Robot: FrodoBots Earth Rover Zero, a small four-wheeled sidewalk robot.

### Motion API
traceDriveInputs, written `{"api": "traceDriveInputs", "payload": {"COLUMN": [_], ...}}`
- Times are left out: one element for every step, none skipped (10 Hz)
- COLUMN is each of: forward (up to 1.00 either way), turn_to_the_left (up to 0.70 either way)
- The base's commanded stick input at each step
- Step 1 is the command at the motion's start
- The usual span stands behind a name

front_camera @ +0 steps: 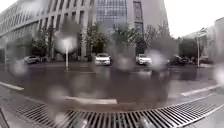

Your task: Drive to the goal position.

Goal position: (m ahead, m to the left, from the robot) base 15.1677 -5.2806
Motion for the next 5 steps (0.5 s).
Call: {"api": "traceDriveInputs", "payload": {"forward": [0.45, 0.45, 0.45, 0.45, 0.45], "turn_to_the_left": [0.27, 0.27, 0.27, 0.14, 0.01]}}
